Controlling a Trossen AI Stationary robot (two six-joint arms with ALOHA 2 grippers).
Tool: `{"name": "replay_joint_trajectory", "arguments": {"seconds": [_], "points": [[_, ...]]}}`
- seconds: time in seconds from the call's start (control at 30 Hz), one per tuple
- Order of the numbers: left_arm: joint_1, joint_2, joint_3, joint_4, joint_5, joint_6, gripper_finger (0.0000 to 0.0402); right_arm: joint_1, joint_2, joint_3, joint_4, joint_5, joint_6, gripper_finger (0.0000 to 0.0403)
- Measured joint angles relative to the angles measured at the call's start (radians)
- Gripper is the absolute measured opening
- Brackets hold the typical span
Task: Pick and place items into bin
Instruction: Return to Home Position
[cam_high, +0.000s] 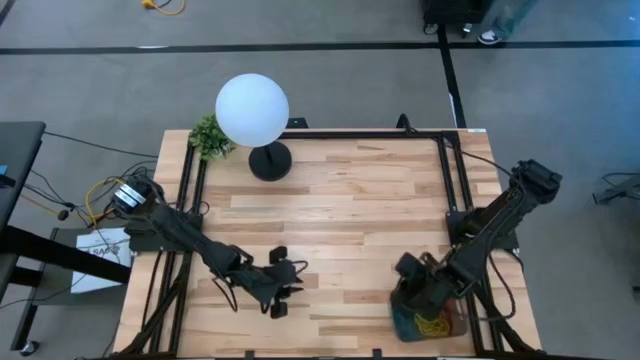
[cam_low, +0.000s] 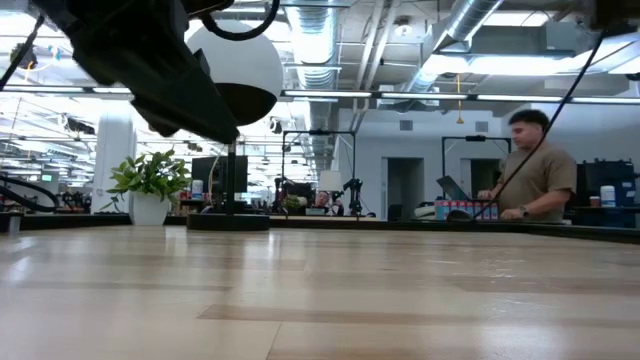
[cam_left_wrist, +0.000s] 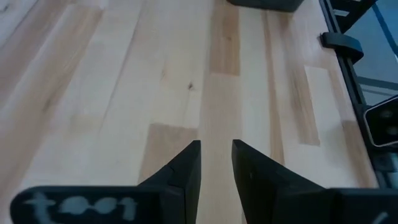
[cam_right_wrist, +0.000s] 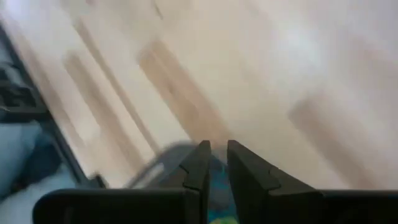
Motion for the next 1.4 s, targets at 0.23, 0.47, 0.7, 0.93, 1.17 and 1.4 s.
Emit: {"name": "replay_joint_trajectory", "arguments": {"seconds": [0.23, 0.47, 0.7, 0.93, 1.17, 1.4], "points": [[0.036, -0.313, 0.000, -0.348, 0.043, -0.121, 0.0080, -0.036, -0.221, 0.000, -0.004, 0.082, -0.124, 0.0047], [-0.002, -0.754, 0.000, -0.564, -0.059, -0.092, 0.0080, 0.023, -0.509, 0.000, -0.006, 0.379, -0.410, 0.0047], [-0.080, -1.159, -0.052, -0.643, -0.120, -0.004, 0.0080, 0.069, -0.679, -0.071, 0.149, 0.469, -0.726, 0.0047], [-0.100, -1.479, -0.391, -0.368, -0.008, 0.078, 0.0080, 0.045, -0.769, -0.401, 0.726, 0.278, -1.032, 0.0047], [-0.084, -1.639, -0.695, 0.083, 0.237, 0.264, 0.0080, -0.132, -0.905, -0.638, 1.041, 0.055, -1.262, 0.0047], [-0.076, -1.662, -0.583, -0.062, 0.308, 0.214, 0.0080, -0.249, -1.189, -0.708, 0.926, 0.037, -1.238, 0.0047]]}}
